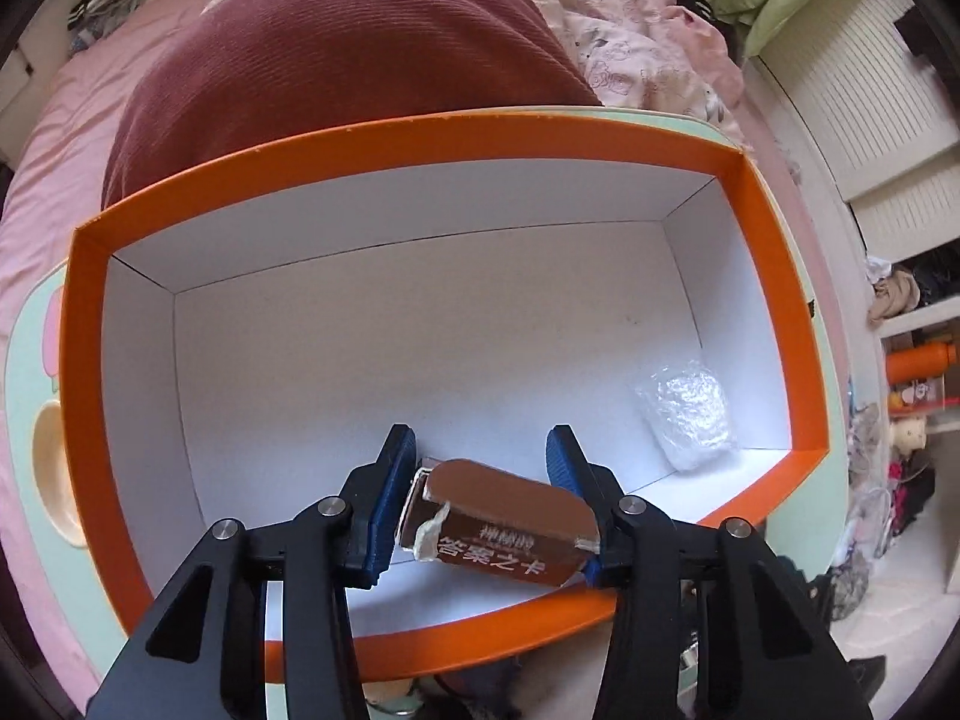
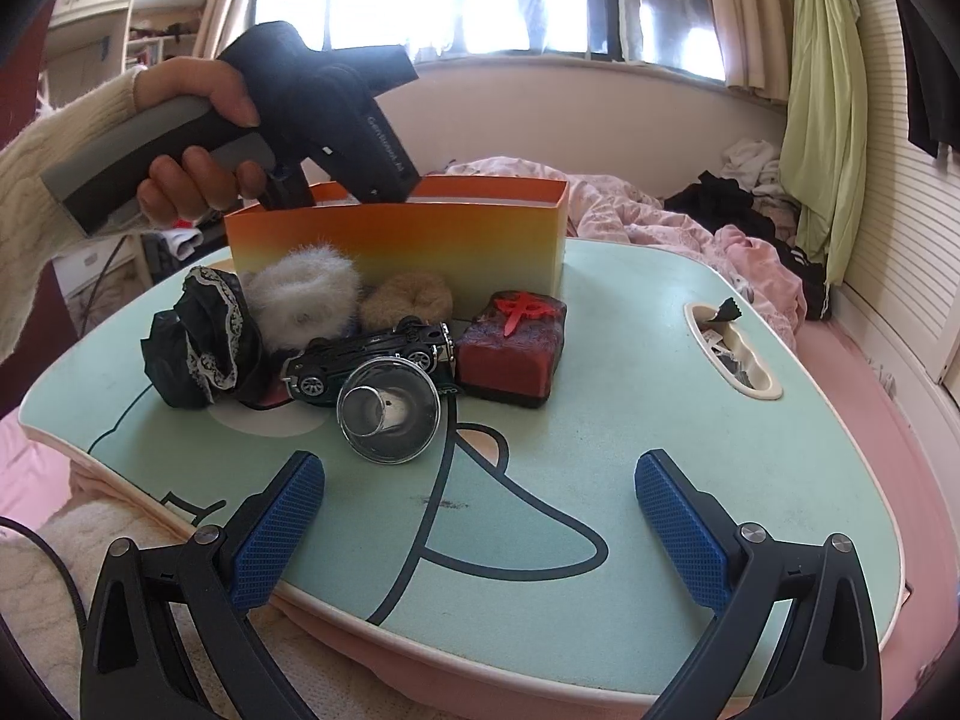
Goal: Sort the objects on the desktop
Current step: 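Lift the brown card box out and lay it beside the doll keychain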
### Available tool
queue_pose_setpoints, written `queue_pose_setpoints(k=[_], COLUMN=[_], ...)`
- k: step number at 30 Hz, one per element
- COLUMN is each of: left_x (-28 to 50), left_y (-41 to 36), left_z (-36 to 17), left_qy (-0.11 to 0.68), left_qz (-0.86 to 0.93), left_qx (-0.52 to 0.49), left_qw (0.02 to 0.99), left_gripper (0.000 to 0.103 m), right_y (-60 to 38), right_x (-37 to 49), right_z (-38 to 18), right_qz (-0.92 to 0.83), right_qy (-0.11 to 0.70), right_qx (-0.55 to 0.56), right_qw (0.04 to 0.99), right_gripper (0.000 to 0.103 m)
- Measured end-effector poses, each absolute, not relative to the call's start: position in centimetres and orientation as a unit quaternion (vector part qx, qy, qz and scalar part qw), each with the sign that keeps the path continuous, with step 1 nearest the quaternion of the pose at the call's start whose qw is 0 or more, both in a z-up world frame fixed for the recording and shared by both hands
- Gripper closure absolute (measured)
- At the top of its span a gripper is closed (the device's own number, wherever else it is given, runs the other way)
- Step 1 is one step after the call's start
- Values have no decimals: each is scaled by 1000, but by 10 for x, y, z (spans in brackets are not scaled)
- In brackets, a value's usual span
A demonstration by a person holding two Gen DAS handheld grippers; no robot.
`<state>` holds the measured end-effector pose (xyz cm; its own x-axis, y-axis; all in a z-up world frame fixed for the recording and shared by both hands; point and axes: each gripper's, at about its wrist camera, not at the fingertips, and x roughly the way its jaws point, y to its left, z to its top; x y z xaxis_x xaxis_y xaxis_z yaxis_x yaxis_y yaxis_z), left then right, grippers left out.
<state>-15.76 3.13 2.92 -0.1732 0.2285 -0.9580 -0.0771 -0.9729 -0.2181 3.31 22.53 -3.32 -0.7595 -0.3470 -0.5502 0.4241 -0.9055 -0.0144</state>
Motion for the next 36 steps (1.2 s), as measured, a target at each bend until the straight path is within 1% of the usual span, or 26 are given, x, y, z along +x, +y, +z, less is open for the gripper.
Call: queue_pose_setpoints(k=[5, 10, 16, 20, 23, 26, 29, 32, 33, 34, 35, 36], left_x=[-158, -161, -132, -105, -90, -71, -61, -63, -63, -61, -56, -49], left_y=[22, 8, -6, 0, 5, 1, -10, -18, -19, -21, -23, -23], left_z=[37, 55, 109, 124, 116, 98, 79, 65, 65, 66, 70, 74], left_qy=[-53, -78, -114, -119, -110, -92, -99, -139, -153, -166, -173, -168], left_qz=[777, 796, 825, 834, 839, 855, 867, 868, 871, 876, 885, 894], left_qx=[-619, -589, -529, -498, -488, -474, -457, -441, -429, -412, -392, -376], left_qw=[104, 112, 165, 207, 213, 189, 171, 178, 182, 185, 184, 177], left_gripper=[62, 62, 62, 62, 62, 61, 60, 55, 48, 43, 35, 29], right_y=[225, 225, 225, 225, 225, 225, 225, 226, 225, 225, 225, 225], right_x=[33, 33, 33, 31, 32, 32, 32, 32, 33, 33, 32, 34], right_z=[-33, -34, -34, -34, -34, -34, -34, -34, -34, -34, -34, -34], right_qz=[-935, -936, -936, -936, -936, -936, -936, -936, -936, -936, -936, -936], right_qy=[69, 69, 69, 69, 69, 69, 69, 69, 69, 69, 69, 68], right_qx=[279, 279, 279, 278, 278, 278, 278, 278, 278, 278, 278, 278], right_qw=[206, 206, 206, 206, 206, 206, 206, 206, 206, 206, 206, 206], right_gripper=[0, 0, 0, 0, 0, 0, 0, 0, 0, 0, 0, 0])
